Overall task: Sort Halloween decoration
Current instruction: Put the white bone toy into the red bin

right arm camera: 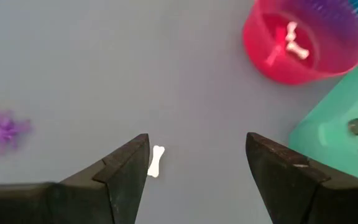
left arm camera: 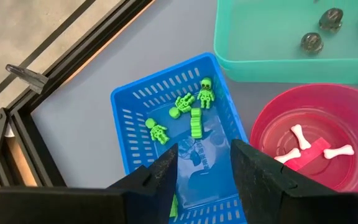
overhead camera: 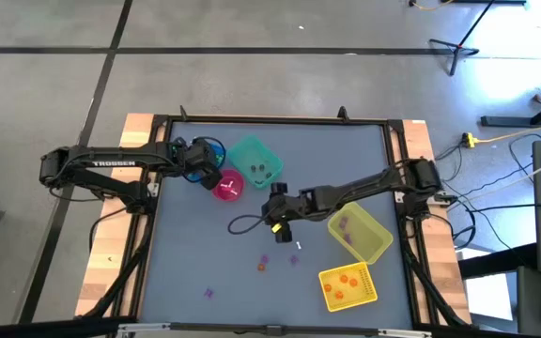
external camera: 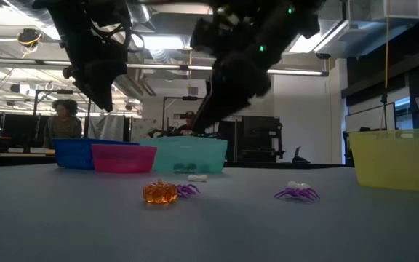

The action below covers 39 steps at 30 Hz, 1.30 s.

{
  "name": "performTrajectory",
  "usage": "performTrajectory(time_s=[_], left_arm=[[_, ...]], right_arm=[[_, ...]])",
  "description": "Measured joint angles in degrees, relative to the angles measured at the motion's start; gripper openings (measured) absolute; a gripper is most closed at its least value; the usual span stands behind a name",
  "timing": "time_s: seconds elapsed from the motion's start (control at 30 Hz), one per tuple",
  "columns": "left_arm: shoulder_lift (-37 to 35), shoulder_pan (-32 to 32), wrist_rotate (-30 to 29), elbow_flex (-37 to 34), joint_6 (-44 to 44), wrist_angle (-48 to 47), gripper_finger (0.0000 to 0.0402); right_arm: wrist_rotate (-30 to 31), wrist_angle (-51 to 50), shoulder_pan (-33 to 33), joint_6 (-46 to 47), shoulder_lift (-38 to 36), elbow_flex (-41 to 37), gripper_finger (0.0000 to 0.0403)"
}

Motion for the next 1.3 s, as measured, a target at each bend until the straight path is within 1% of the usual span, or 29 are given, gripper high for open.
performTrajectory(time_s=[0.37,0.63,0.73,0.87,1.13,1.3], left_arm=[[0.0,0.0,0.0,0.0,0.1,0.0,0.0132],[0.0,0.0,0.0,0.0,0.1,0.0,0.0132],[0.0,0.0,0.0,0.0,0.1,-0.1,0.0132],[0.0,0.0,0.0,0.0,0.1,-0.1,0.0132],[0.0,0.0,0.0,0.0,0.1,-0.1,0.0132],[0.0,0.0,0.0,0.0,0.1,-0.1,0.0132]], right_arm=[[0.0,0.2,0.0,0.2,6.2,0.0,0.0266],[0.0,0.5,0.0,0.2,7.7,0.1,0.0266],[-0.2,0.3,0.0,0.4,7.8,0.1,0.0260],[-2.7,0.3,0.0,0.7,8.1,0.1,0.0230],[-3.2,0.1,0.0,1.8,8.1,0.1,0.0156],[-5.4,0.0,0.0,1.9,8.1,0.1,0.0121]])
